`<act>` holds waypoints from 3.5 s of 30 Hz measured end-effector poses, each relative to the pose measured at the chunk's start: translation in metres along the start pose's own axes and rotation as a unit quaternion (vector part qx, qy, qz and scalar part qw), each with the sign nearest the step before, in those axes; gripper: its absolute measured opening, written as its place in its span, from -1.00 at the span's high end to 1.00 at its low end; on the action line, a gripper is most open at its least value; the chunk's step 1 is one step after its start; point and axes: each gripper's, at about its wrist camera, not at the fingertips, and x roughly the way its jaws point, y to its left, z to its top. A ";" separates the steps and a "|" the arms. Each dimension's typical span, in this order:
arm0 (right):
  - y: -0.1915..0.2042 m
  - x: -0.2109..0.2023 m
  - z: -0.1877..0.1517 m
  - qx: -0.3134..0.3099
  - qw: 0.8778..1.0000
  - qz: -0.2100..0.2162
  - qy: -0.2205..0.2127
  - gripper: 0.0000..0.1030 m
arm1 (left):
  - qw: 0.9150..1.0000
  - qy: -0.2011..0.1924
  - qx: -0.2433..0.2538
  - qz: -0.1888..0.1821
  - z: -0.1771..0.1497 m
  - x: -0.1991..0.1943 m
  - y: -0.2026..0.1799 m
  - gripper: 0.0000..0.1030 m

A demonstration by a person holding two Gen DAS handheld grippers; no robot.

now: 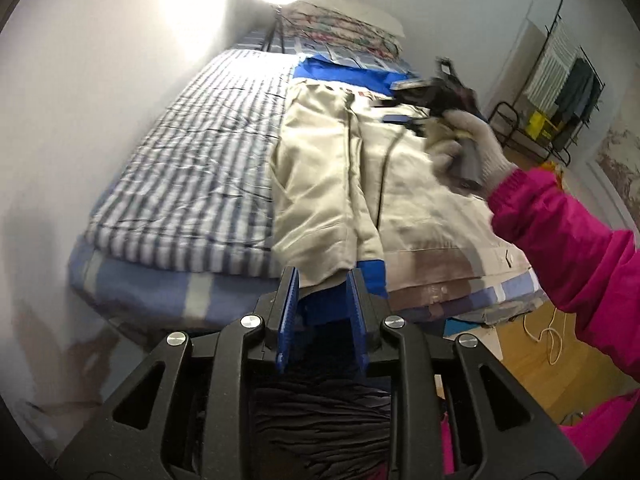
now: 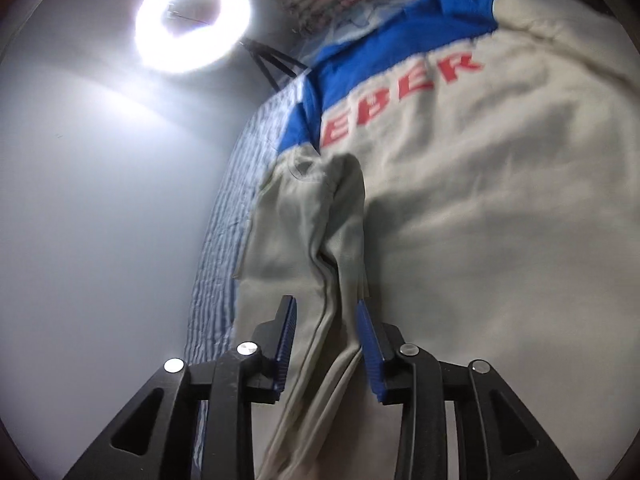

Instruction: Fold large clothes

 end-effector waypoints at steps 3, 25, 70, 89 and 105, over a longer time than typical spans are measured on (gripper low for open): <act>0.009 -0.028 -0.003 -0.034 0.999 0.003 -0.005 0.22 | 1.000 -0.008 -0.010 0.008 -0.001 -0.008 0.011 0.54; 0.028 0.000 -0.075 -0.059 0.995 0.005 0.085 -0.36 | 0.988 -0.017 -0.137 -0.063 -0.007 0.069 0.055 0.53; 0.045 -0.043 -0.188 -0.197 0.973 -0.086 0.090 0.52 | 0.996 0.062 0.010 -0.070 -0.017 0.114 -0.023 0.54; -0.008 -0.335 -0.200 -0.057 0.964 -0.167 -0.198 -0.13 | 0.977 -0.094 0.099 -0.162 0.091 0.004 -0.081 0.54; -0.191 -0.462 -0.143 0.145 0.932 -0.224 -0.247 -0.36 | 0.970 -0.042 0.142 -0.191 0.119 0.081 -0.166 0.53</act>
